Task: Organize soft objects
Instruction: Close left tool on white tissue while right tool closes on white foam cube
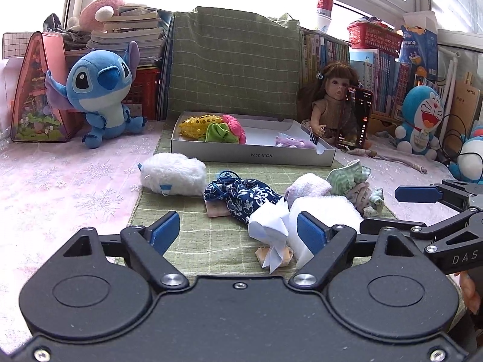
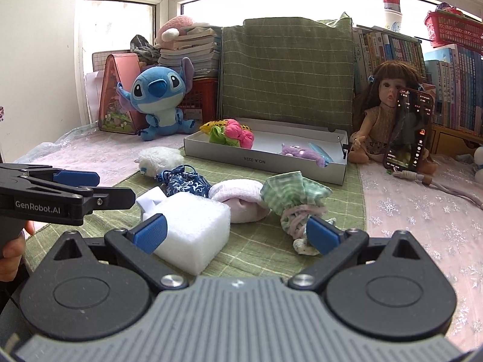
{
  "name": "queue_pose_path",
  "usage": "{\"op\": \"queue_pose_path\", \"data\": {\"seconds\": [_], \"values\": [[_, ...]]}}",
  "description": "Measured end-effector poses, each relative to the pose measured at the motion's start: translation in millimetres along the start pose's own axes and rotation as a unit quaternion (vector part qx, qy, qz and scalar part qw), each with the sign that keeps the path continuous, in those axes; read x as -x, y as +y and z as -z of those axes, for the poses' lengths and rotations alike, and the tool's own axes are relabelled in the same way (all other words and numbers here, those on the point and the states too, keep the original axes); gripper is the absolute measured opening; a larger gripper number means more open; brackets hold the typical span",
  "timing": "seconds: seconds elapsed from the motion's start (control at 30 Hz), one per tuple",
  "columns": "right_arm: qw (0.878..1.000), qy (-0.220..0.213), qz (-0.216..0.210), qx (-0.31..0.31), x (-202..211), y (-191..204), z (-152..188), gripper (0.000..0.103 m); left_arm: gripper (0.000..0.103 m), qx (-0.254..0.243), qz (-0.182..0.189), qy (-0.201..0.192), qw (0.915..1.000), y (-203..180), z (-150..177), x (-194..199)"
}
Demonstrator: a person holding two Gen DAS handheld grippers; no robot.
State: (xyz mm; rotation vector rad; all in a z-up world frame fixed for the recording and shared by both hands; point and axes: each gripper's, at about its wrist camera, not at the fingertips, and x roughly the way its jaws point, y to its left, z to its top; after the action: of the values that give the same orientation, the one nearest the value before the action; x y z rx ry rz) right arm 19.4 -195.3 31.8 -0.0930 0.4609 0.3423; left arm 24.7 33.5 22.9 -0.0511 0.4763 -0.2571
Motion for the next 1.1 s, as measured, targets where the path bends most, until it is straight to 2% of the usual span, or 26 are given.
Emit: {"op": "queue_pose_path", "data": {"seconds": [0.2,0.33,0.53,0.6,0.77,0.87,1.1], "values": [[0.998,0.018,-0.026,0.057,-10,16,3,0.102,0.073,-0.026,0.001,0.012,0.9996,-6,7,0],[0.994,0.024,-0.029,0.098,-23,27,1,0.102,0.073,-0.019,0.005,0.015,0.9997,-4,8,0],[0.991,0.033,-0.036,0.123,-40,34,-2,0.102,0.072,-0.011,0.008,0.017,0.9998,-2,5,-4],[0.991,0.038,-0.043,0.125,-43,35,-2,0.100,0.072,-0.006,0.007,0.018,0.9998,-2,3,-6],[0.990,0.041,-0.060,0.117,-42,35,-2,0.083,0.072,0.005,0.013,0.019,0.9997,1,1,-9],[0.991,0.038,-0.057,0.119,-36,36,-1,0.077,0.071,0.006,0.014,0.020,0.9997,0,0,-11],[0.992,0.033,-0.039,0.113,-17,27,3,0.077,0.071,0.007,0.025,0.023,0.9994,-4,0,-15]]}}
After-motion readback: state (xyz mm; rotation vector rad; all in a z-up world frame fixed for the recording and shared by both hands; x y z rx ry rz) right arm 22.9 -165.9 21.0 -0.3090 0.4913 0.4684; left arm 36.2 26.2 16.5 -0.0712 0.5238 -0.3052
